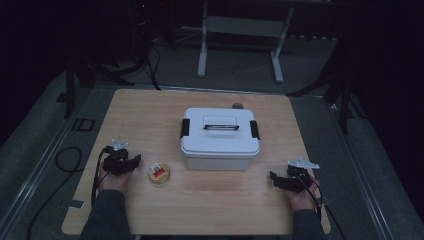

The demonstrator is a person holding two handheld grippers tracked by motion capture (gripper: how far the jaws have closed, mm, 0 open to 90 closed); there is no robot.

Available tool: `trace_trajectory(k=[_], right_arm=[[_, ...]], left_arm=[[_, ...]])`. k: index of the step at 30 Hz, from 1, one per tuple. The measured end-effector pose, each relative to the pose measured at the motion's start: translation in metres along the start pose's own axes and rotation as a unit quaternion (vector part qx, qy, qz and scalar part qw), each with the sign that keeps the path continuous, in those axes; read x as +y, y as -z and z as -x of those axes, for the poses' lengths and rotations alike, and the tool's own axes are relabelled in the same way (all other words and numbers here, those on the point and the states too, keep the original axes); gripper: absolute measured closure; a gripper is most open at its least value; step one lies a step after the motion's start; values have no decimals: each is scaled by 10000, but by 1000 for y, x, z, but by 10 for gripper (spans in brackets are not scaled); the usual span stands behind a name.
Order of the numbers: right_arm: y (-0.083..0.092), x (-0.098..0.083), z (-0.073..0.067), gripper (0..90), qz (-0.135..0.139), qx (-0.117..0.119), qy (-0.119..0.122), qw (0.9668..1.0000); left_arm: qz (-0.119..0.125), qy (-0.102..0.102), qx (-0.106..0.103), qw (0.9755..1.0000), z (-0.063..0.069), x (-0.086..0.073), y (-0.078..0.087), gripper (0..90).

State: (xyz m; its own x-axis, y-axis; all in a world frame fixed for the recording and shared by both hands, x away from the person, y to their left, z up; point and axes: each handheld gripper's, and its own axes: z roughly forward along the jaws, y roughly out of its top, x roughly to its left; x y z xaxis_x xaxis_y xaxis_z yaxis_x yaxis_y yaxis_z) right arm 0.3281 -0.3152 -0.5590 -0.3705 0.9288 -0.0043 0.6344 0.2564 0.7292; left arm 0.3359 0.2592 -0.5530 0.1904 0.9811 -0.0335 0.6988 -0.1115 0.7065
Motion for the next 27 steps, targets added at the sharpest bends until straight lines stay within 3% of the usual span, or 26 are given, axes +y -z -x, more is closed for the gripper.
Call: trace_trajectory(k=[5,9,12,17,21,27], right_arm=[[0,0,0,176,-10,43,37,10000],[3,0,-1,225,-34,44,82,10000],[9,2,-6,254,103,38,176,9998],[23,6,-9,404,384,-56,230,9990],[35,12,-15,487,562,-86,488,9972],[46,22,-23,521,682,-54,704,9952]], left_arm=[[59,-2,-16,10000,0,0,3,488],[92,-26,3,10000,1,0,4,489],[142,-76,-10,9999,2,1,6,489],[212,-106,-120,9996,3,0,12,514],[268,-160,-229,9992,4,-1,18,521],[262,-264,-307,9988,8,-1,20,521]])
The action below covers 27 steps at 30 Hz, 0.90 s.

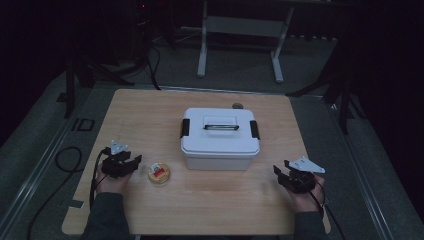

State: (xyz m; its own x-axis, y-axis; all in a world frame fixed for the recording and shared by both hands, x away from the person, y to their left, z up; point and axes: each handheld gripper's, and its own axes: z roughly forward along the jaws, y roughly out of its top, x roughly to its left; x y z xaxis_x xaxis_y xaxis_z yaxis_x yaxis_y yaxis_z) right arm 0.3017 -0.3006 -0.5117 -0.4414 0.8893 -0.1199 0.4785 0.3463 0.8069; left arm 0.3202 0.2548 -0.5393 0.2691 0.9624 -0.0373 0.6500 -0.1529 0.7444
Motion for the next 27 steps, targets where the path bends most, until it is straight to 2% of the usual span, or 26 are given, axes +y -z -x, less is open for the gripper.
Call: trace_trajectory(k=[2,6,10,11,14,23,27], right_arm=[[2,4,-1,532,-49,115,59,9999],[6,11,-4,543,9,145,210,9997],[9,15,-4,544,42,156,205,9997],[9,19,-3,528,24,272,216,9994],[9,24,-4,531,22,320,306,9990],[15,44,-7,523,76,194,572,9981],[16,51,-10,521,132,195,601,9979]], left_arm=[[6,-29,-7,10000,1,0,1,521],[31,-110,-5,9999,6,0,3,520],[47,-156,-15,9999,9,0,4,518],[36,-190,6,9998,9,-1,5,517],[18,-233,-3,9997,11,-2,6,515],[67,-281,-4,9996,14,-1,8,516],[90,-301,-47,9995,15,0,9,516]])
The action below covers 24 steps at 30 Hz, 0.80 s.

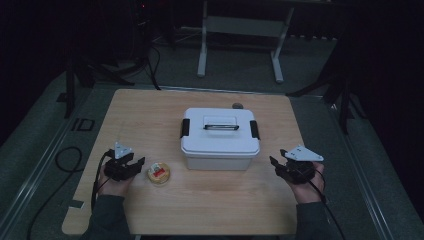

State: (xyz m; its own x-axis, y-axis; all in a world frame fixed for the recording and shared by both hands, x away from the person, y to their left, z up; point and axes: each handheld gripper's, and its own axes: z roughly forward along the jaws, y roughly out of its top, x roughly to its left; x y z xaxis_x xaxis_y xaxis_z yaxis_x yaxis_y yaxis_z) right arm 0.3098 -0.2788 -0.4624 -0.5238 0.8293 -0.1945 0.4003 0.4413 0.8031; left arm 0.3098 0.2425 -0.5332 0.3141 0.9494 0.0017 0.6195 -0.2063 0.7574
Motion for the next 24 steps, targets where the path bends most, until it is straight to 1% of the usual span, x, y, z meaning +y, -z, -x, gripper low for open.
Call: trace_trajectory(k=[6,14,16,20,22,24], right_arm=[[2,9,-3,522,80,12,72,9999],[8,23,-4,517,230,9,186,9996],[9,27,-5,519,272,20,215,9994],[10,36,-6,519,329,54,295,9990],[9,41,-6,518,354,73,330,9988],[9,44,-6,519,381,64,358,9986]], left_arm=[[32,-31,-79,10000,4,2,1,526],[93,-129,-463,9988,15,6,0,599],[65,-202,-502,9985,18,7,-3,625],[-85,-366,-612,9974,24,8,-10,673],[-193,-378,-655,9970,26,9,-15,679],[-183,-365,-677,9969,27,10,-16,685]])
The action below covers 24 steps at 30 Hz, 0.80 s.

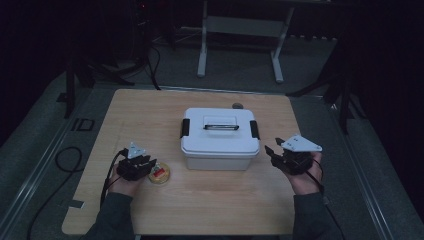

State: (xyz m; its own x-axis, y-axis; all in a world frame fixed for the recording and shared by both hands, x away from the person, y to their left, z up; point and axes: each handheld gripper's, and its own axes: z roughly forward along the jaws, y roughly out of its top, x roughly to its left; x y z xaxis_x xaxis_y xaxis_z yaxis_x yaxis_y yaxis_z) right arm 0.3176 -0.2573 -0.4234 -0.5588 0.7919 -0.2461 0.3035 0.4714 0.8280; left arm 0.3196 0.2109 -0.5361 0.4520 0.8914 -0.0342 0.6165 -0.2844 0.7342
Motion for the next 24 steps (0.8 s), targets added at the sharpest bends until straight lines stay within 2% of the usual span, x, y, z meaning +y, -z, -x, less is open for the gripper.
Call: trace_trajectory(k=[2,7,9,14,19,24], right_arm=[[-1,6,0,518,47,30,10,10000],[-5,20,-2,518,121,82,90,9999],[-6,27,-2,520,145,133,142,9997],[-13,43,-1,531,163,227,246,9993],[-19,56,1,532,134,297,379,9988],[-22,65,3,534,110,365,447,9983]], left_arm=[[25,-37,33,10000,0,2,-1,699],[11,-123,-32,9999,2,3,-3,724],[-20,-177,-133,9998,4,3,-3,728],[-65,-286,-220,9993,8,3,-2,772],[-73,-244,-303,9992,7,2,-1,780],[-82,-297,-301,9991,8,1,1,772]])
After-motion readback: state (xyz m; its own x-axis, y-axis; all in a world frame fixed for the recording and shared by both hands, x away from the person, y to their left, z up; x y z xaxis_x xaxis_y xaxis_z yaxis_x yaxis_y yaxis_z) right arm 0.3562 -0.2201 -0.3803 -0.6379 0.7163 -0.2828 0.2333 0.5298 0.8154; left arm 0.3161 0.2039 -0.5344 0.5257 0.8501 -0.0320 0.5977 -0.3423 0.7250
